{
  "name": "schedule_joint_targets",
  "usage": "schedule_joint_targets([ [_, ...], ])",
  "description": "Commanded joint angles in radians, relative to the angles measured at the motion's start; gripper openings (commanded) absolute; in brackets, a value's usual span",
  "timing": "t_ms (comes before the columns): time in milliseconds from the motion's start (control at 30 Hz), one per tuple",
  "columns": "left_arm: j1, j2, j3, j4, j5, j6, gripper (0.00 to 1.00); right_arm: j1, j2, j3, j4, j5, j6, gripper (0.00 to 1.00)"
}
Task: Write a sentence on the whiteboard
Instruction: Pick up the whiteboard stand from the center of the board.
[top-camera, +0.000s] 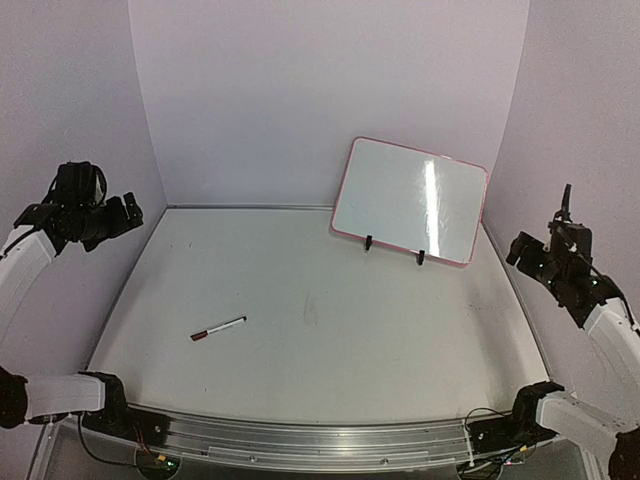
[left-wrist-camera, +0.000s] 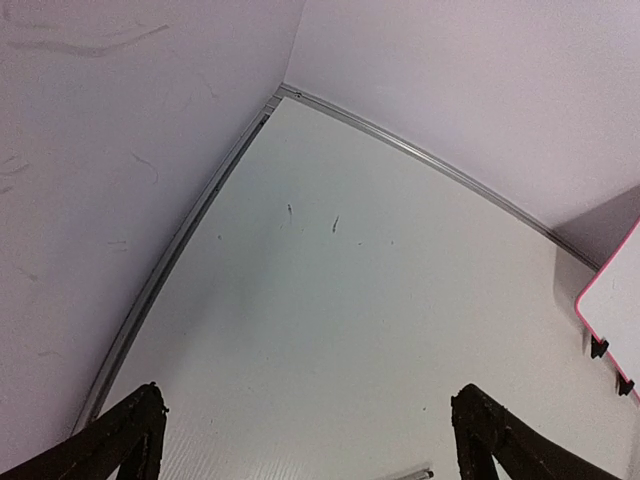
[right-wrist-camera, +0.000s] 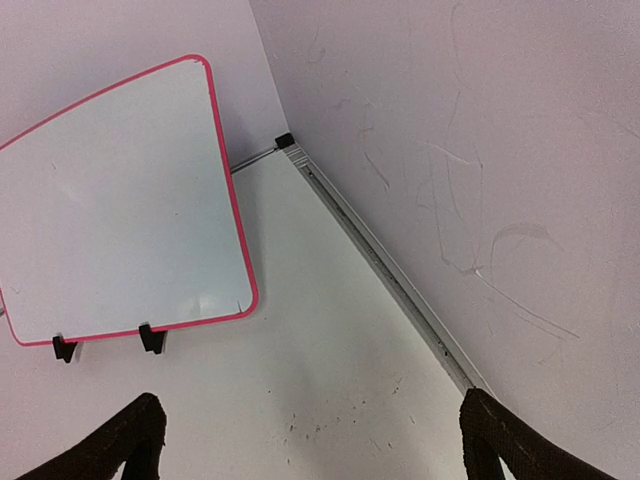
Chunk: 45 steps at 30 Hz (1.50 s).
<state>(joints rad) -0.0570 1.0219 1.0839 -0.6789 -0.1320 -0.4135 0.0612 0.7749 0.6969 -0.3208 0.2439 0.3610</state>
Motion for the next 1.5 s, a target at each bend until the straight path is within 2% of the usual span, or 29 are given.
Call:
schedule_joint_targets([
  [0, 0.004, 0.079, 0.177, -0.135, 0.037, 0.118, 1.00, -0.001, 0.051, 0.122, -0.101, -0.059, -0.029, 0.98],
  [167, 0.004, 0.074, 0.116, -0.005, 0.185, 0.182, 1.00, 0.016, 0.162, 0.176, -0.126, -0.141, 0.021, 0.95],
  [333, 0.003, 0.098, 0.051, 0.115, 0.318, 0.250, 0.99, 0.152, 0.359, 0.247, -0.151, -0.087, 0.048, 0.93],
  [500, 0.003, 0.123, -0.001, 0.158, 0.288, 0.299, 0.99, 0.252, 0.555, 0.316, -0.147, -0.076, 0.091, 0.84],
  [767, 0.003, 0.111, -0.047, 0.149, 0.254, 0.285, 0.99, 0.262, 0.826, 0.398, -0.020, -0.151, 0.118, 0.69],
  [867, 0.004, 0.120, -0.043, 0.143, 0.248, 0.284, 1.00, 0.264, 0.912, 0.450, 0.005, -0.148, 0.103, 0.67],
  [1200, 0.004, 0.154, -0.034, 0.137, 0.275, 0.277, 1.00, 0.290, 1.133, 0.641, 0.025, -0.096, 0.050, 0.61],
  [1467, 0.003, 0.164, -0.035, 0.137, 0.290, 0.274, 1.00, 0.302, 1.242, 0.708, 0.025, -0.006, 0.040, 0.50],
])
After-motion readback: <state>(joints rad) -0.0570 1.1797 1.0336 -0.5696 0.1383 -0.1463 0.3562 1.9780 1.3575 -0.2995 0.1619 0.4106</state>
